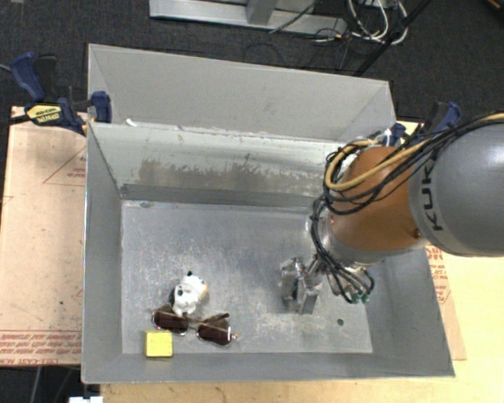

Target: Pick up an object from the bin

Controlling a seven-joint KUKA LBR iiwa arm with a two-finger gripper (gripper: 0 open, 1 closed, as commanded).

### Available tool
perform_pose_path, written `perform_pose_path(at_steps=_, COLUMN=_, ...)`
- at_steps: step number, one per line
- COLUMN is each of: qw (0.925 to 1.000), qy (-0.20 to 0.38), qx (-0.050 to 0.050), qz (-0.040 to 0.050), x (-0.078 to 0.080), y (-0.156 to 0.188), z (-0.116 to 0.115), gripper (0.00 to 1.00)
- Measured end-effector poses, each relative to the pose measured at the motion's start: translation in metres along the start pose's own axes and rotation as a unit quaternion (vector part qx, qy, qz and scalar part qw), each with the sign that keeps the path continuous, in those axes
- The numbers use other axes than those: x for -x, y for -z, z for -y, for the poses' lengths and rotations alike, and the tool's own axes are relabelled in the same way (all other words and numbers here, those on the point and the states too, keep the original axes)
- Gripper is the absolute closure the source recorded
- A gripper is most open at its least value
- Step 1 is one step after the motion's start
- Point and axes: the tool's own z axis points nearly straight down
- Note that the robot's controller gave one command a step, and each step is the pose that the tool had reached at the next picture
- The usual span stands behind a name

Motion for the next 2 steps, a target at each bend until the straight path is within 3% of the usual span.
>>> perform_pose_path(at_steps=2, qw=1.0, qy=0.0, qx=0.0, qz=0.0008, x=0.0, y=0.03, z=0.0, gripper=1.0)
